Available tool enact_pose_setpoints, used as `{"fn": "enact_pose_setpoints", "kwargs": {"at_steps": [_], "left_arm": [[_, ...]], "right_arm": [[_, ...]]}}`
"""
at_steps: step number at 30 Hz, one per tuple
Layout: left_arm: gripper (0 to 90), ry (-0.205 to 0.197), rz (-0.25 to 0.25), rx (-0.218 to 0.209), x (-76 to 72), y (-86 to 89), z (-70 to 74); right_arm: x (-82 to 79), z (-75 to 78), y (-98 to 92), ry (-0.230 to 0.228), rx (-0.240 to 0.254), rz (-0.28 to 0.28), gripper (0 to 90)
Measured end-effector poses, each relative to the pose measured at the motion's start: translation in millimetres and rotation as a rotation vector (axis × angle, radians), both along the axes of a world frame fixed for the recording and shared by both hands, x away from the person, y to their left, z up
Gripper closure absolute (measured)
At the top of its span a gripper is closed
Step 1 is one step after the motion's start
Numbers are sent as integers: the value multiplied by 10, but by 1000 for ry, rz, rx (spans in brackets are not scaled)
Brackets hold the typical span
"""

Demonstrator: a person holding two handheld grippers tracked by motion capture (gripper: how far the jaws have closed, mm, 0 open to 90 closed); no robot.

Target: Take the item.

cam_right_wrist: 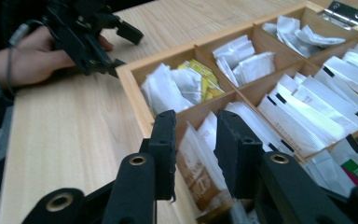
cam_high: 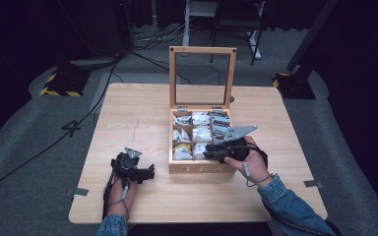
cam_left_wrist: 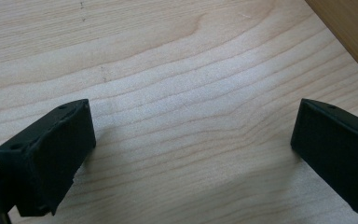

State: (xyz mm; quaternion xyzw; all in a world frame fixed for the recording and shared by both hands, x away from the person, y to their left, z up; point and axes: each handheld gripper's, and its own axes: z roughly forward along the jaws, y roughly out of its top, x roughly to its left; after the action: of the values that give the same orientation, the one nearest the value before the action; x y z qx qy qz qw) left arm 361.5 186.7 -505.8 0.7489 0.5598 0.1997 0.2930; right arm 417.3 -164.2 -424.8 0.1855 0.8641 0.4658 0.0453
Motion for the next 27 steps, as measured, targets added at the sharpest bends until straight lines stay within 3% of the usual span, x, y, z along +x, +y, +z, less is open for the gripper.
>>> {"fn": "enact_pose_setpoints", "kwargs": {"at_steps": [4, 14, 22, 27], "left_arm": [[1, 0, 2, 0, -21, 0, 0], [1, -1, 0, 1, -29, 0, 0], [0, -1, 0, 1, -29, 0, 0], [0, -1, 0, 1, -29, 0, 0]], "right_arm": [[79, -73, -5, 18, -28, -19, 693], [124, -189, 83, 73, -87, -5, 750], [186, -217, 115, 122, -95, 25, 789], [178, -230, 131, 135, -112, 40, 873]]}}
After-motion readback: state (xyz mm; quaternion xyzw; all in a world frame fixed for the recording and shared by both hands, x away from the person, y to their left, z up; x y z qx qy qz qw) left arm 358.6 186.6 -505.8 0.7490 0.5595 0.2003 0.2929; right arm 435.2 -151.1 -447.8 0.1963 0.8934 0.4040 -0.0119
